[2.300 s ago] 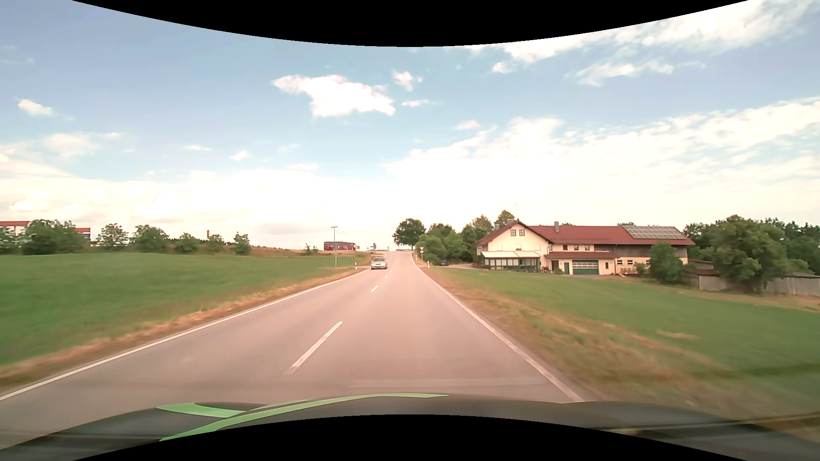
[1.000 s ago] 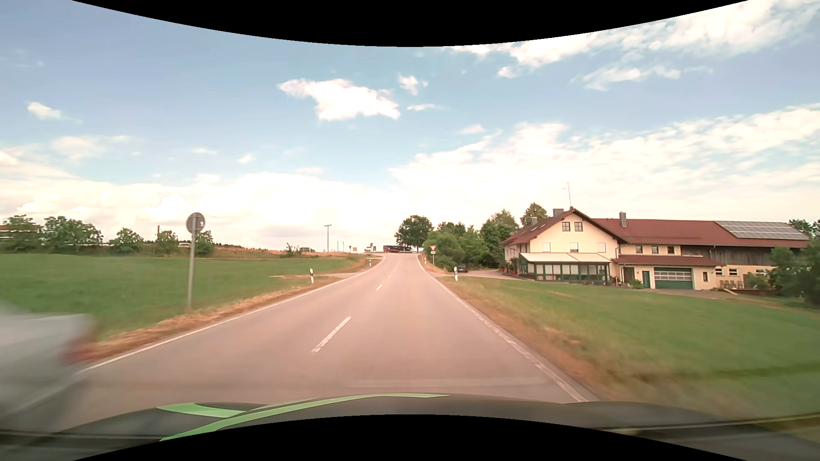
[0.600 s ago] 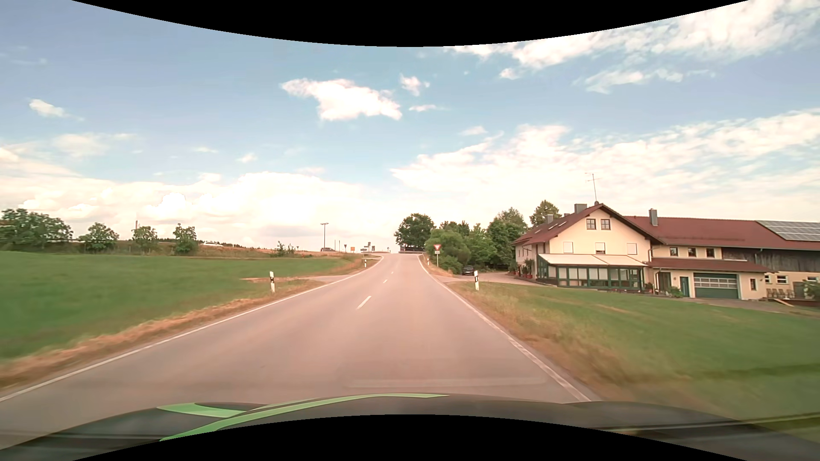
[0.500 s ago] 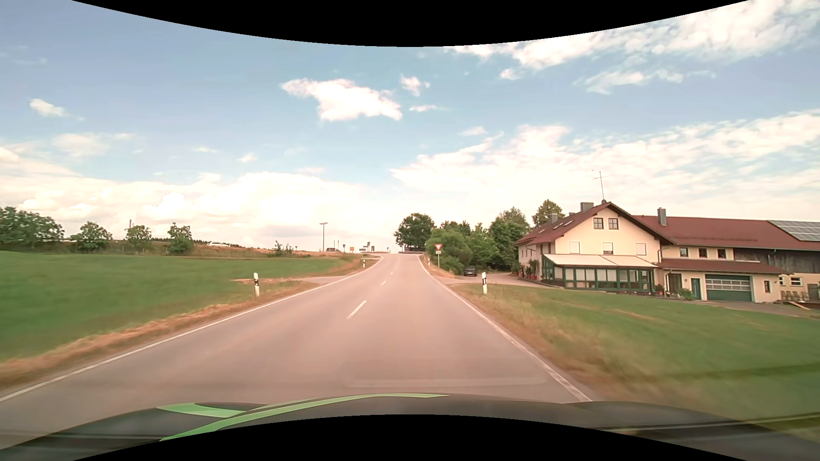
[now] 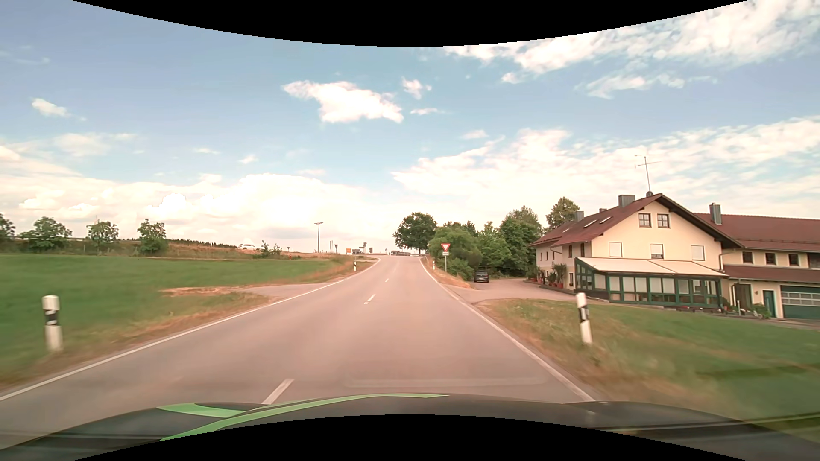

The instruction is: Follow the waypoints while adhering to traffic rules and regulations

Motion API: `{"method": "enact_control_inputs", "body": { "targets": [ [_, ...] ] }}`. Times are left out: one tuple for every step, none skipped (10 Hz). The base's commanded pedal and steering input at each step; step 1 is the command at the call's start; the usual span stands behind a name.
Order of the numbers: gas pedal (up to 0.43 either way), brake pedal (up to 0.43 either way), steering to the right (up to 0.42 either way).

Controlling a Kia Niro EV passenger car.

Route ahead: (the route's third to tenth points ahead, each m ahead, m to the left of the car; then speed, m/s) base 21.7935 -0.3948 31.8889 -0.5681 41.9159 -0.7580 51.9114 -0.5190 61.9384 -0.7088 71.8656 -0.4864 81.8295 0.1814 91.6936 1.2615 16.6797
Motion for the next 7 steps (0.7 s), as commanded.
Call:
{"method": "enact_control_inputs", "body": {
  "targets": [
    [0.000, 0.000, 0.000],
    [0.000, 0.000, 0.000],
    [0.000, 0.000, 0.000],
    [0.000, 0.000, 0.000],
    [0.000, 0.000, 0.000],
    [0.000, 0.000, 0.000],
    [0.000, 0.000, 0.000]
  ]
}}
